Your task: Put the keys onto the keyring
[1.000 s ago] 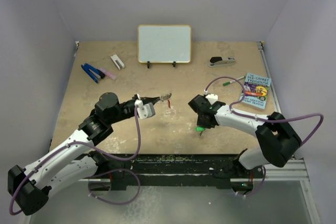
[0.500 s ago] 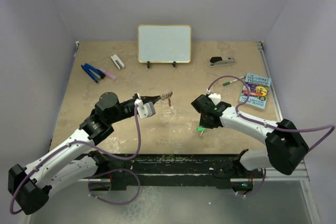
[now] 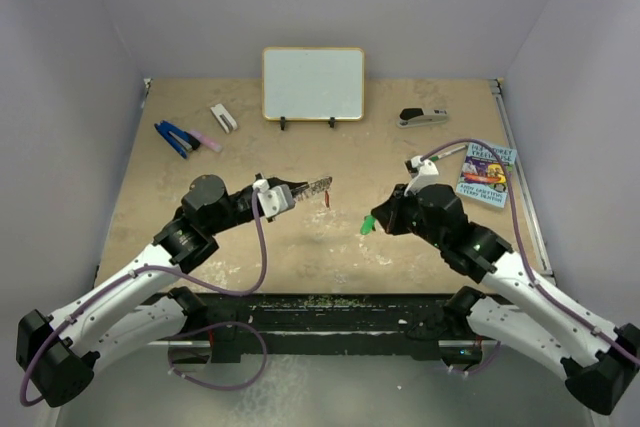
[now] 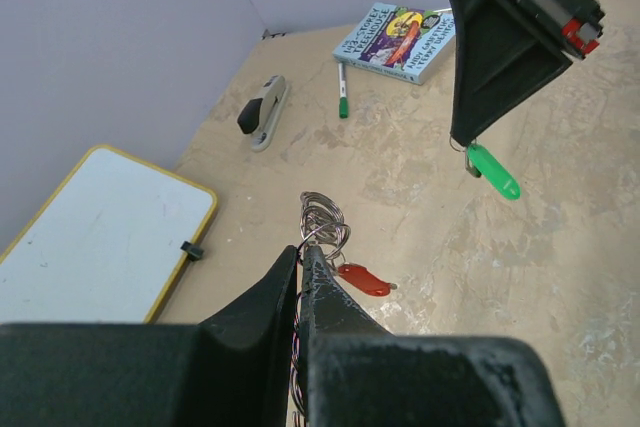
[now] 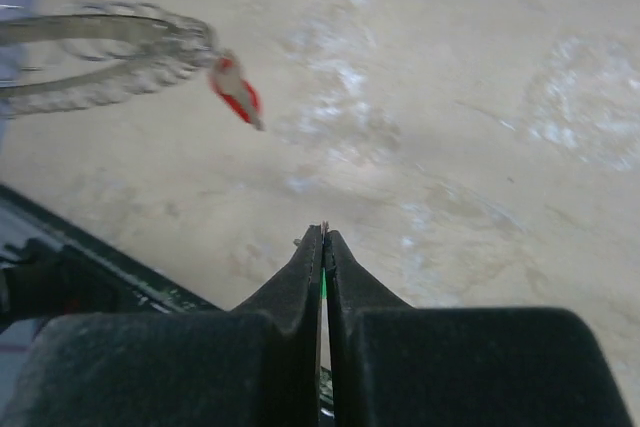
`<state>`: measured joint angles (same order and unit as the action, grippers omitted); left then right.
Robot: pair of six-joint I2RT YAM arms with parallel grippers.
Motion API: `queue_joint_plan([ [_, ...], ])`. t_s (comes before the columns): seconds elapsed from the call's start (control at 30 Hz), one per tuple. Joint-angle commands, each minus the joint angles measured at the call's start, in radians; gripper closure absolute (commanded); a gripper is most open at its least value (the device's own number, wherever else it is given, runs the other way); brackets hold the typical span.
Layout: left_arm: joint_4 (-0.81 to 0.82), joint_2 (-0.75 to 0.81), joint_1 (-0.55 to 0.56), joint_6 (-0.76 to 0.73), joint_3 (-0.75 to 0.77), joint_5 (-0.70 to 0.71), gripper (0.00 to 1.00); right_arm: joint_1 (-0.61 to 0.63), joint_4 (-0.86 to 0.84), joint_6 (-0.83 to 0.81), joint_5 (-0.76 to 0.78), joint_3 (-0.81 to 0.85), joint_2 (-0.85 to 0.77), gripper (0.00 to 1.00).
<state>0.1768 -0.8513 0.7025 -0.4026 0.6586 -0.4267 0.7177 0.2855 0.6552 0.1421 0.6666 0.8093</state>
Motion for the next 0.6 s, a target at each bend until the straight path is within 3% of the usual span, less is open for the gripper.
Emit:
queue_joint_plan([
  [0.0,0.093,0.006,-0.004,0.089,0.006,0.005,0.96,-0.003,-0.153,-0.132,-0.208,0.020,-0.057,1.00],
  [0.23,0.055,0.015,-0.003,0.205,-0.005,0.068,0.96,0.010,-0.318,-0.119,-0.314,0.077,-0.022,1.00],
  [0.57,0.010,0.001,-0.003,0.228,-0.013,0.099,0.96,0.072,-0.359,-0.118,-0.315,0.179,0.048,1.00],
])
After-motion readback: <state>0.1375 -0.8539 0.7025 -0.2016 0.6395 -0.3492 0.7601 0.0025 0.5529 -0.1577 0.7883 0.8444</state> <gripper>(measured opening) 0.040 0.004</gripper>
